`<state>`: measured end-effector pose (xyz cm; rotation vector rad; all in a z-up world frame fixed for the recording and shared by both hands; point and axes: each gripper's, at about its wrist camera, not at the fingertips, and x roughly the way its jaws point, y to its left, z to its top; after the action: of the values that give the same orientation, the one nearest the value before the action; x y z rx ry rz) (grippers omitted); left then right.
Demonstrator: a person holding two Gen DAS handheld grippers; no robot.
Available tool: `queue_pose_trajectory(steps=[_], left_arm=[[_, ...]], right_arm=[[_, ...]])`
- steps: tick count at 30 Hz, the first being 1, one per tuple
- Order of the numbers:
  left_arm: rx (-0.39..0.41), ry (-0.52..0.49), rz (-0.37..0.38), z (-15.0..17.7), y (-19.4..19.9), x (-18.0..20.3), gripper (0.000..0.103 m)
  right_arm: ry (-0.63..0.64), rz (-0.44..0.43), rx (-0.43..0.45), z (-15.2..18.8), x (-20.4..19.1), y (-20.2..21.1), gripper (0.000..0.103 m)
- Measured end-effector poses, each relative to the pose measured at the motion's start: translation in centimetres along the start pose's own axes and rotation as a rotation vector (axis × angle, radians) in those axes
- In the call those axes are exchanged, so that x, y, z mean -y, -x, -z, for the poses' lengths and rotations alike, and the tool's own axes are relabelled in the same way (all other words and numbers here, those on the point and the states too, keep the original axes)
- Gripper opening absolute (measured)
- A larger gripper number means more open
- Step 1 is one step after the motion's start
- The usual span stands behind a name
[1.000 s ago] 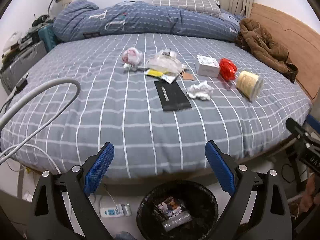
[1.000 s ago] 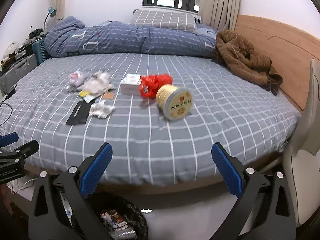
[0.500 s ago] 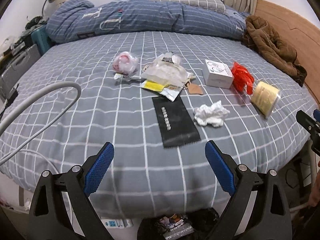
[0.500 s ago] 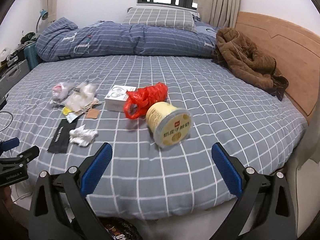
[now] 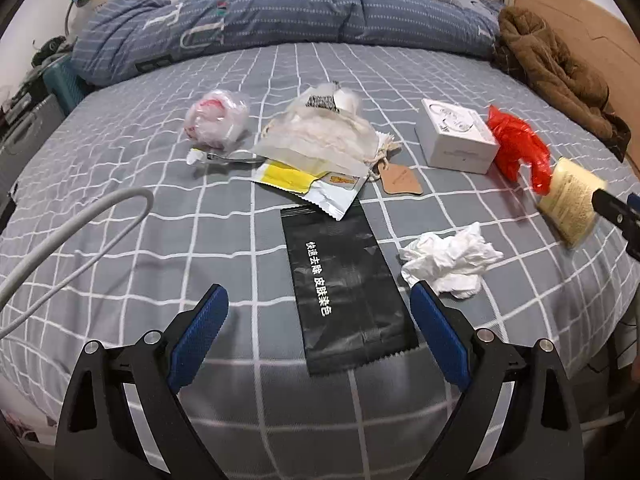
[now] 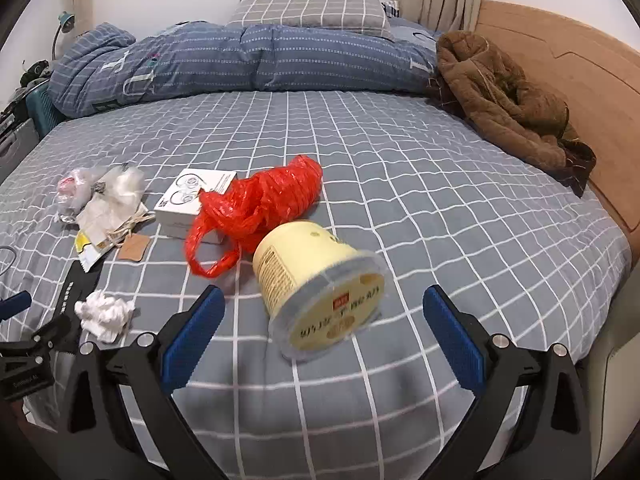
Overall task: Collect trash
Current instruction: 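Grasp the black printed packet with the left tool while the right tool grasps the yellow yogurt cup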
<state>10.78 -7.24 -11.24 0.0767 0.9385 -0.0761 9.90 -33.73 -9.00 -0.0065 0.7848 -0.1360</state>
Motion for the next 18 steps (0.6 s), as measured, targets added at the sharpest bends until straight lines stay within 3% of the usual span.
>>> queue_pose_trajectory(steps=[9, 18], left_arm=[[-0.047, 0.002, 0.02, -0.3, -2.3, 0.1, 0.085], [-0.069, 0.008, 0.041, -0.4, -3.0, 0.2, 0.063]], right_arm=[[-0.029, -0.03, -0.064, -0.1, 1.1, -3.7, 0.095], [-0.029, -0.062, -0.11, 0.7, 0.9, -5.9, 0.095]])
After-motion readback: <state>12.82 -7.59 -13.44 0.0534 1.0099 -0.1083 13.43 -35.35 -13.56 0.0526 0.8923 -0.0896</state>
